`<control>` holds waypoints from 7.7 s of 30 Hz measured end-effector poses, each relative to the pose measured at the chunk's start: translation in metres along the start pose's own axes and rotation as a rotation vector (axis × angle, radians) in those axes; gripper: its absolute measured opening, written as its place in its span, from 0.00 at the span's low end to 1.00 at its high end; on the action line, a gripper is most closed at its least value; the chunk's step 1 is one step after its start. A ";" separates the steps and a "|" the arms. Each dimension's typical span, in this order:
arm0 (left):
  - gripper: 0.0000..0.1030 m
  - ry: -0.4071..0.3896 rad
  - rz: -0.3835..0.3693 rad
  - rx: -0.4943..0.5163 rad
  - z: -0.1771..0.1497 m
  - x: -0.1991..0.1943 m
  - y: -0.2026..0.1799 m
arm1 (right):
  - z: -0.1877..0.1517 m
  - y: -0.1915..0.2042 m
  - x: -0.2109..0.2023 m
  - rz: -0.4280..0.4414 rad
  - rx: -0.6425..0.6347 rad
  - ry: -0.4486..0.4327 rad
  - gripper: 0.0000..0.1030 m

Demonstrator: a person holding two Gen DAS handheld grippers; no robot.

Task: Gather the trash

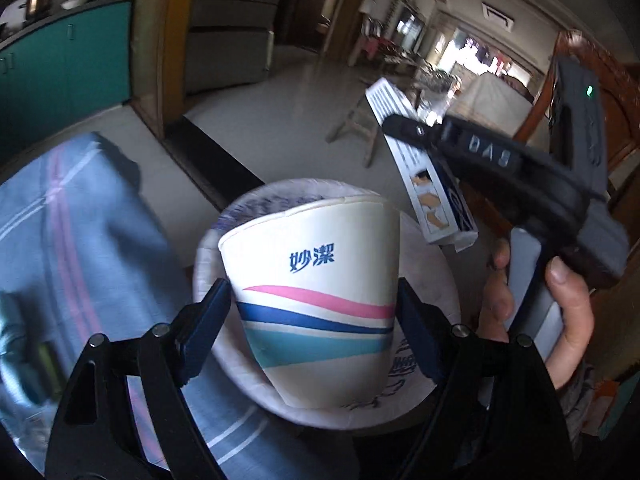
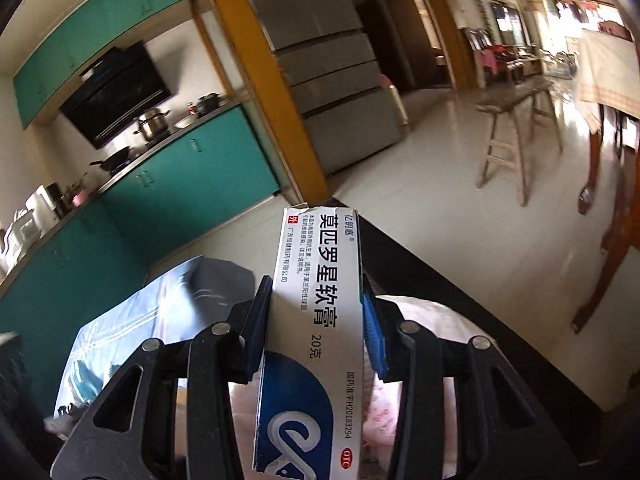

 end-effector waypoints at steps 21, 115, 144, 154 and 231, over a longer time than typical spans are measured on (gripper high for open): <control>0.93 -0.244 0.476 -0.164 -0.013 -0.135 0.194 | -0.037 0.054 0.029 0.094 -0.205 0.175 0.73; 0.67 -0.109 0.572 -0.293 -0.115 -0.183 0.265 | -0.180 0.214 0.067 0.302 -0.568 0.488 0.26; 0.67 -0.269 0.640 -0.333 -0.108 -0.217 0.267 | -0.164 0.219 0.053 0.357 -0.541 0.407 0.26; 0.67 -0.279 0.635 -0.332 -0.107 -0.219 0.265 | -0.157 0.220 0.050 0.366 -0.521 0.385 0.26; 0.68 -0.125 0.265 -0.151 -0.021 -0.078 0.102 | -0.059 -0.030 -0.005 -0.063 0.113 0.066 0.77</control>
Point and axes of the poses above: each gripper's, at about its wrist camera, not at the fingertips, and x roughly the way its jaws point, y to its left, z to its top, the point moved 6 cm from there along x, roughly the way its jaws point, and after that the axes turned 6 degrees about z, right-handed, at the moved point
